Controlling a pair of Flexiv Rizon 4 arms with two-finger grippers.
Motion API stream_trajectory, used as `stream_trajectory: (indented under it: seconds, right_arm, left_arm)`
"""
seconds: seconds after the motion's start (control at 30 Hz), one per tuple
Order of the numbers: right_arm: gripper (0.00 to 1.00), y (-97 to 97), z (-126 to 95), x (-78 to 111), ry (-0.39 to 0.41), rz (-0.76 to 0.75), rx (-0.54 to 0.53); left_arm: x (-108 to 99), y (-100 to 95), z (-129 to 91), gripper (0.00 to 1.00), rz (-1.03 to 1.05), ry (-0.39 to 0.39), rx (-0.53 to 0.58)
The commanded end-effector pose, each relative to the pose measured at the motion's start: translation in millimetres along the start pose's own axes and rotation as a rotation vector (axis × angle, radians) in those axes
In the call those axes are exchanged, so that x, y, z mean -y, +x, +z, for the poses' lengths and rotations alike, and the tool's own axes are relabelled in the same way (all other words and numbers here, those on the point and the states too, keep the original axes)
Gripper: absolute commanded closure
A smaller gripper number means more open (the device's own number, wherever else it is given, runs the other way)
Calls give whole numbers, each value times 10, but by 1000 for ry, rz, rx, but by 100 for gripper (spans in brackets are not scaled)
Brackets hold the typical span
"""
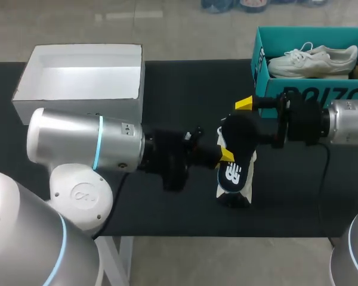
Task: Take the shoe out of the shoebox, open the shoe tongue, remove and reinsert the insole, then place the shoe into the shoebox
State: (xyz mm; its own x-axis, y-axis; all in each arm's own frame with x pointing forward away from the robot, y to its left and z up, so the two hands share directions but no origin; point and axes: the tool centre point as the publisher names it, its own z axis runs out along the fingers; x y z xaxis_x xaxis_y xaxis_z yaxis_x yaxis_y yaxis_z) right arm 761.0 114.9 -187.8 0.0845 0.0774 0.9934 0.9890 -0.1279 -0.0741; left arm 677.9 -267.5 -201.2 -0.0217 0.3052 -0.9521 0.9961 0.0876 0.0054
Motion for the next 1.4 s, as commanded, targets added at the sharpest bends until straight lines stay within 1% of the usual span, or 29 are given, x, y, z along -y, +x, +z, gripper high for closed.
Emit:
stream_trajectory:
  seconds: [0.03, 0.2, 0.37, 0.4, 0.43, 0.47, 0.67, 0.97, 1.17, 1.4]
  right_arm:
    - [0, -7, 10, 7, -3, 0, 0]
    - [0, -7, 10, 7, -3, 0, 0]
    - [0, -7, 10, 7, -3, 0, 0]
    - [53, -7, 10, 7, -3, 0, 0]
    - [87, -7, 10, 7, -3, 0, 0]
    - [100, -7, 10, 7, -3, 0, 0]
    - [100, -7, 10, 7, -3, 0, 0]
    - [100, -7, 10, 7, -3, 0, 0]
    - [100, -7, 10, 7, -3, 0, 0]
    - [100, -7, 10, 7, -3, 0, 0]
  left_arm:
    - [114, 4, -224, 100, -4, -14, -15]
    - [160, 19, -361, 100, -5, -27, -27]
    - [180, 29, -436, 100, -6, -50, -29]
    - [182, 32, -443, 100, -6, -51, -29]
    - [183, 33, -446, 100, -8, -52, -29]
    - [179, 43, -448, 100, -10, -55, -32]
    - [188, 40, -425, 100, -15, -60, -26]
    - [195, -25, -416, 100, -14, -74, -12]
    - [193, -29, -411, 100, -16, -85, 1]
    - [194, -24, -388, 100, -23, -79, 12]
